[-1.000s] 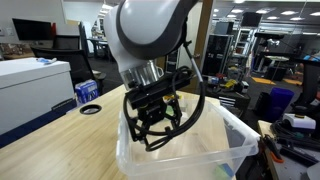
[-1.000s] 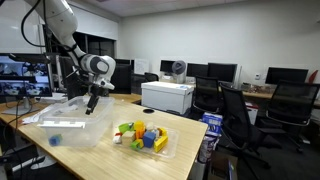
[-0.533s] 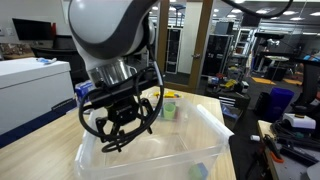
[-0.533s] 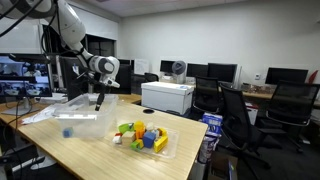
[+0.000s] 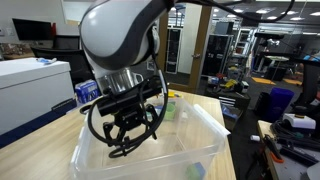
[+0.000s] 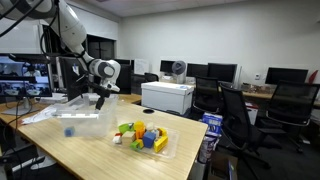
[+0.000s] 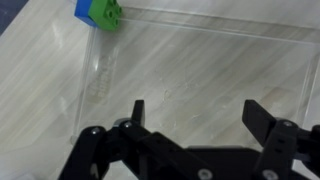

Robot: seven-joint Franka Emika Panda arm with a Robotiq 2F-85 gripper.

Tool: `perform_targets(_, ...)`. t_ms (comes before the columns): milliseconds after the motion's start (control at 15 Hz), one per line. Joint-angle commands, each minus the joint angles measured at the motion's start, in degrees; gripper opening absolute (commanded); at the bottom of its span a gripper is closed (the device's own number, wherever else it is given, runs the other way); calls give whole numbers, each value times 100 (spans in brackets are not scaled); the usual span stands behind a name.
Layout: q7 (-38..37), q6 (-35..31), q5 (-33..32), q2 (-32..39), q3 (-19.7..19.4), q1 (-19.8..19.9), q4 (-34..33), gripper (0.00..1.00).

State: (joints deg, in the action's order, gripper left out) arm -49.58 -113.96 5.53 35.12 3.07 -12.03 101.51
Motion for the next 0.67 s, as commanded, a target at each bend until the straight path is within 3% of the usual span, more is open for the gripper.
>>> perform_targets(0, 333, -1545, -9, -830, 3, -79, 1400, 100)
perform_targets(267, 124, -2906, -771, -1370, -117, -504, 2717, 100)
perform_targets(400, -116, -3228, -313, -1634, 31, -443, 3223, 100)
perform_targets(600, -498, -3051, 498, -1949, 147, -318, 3477, 100)
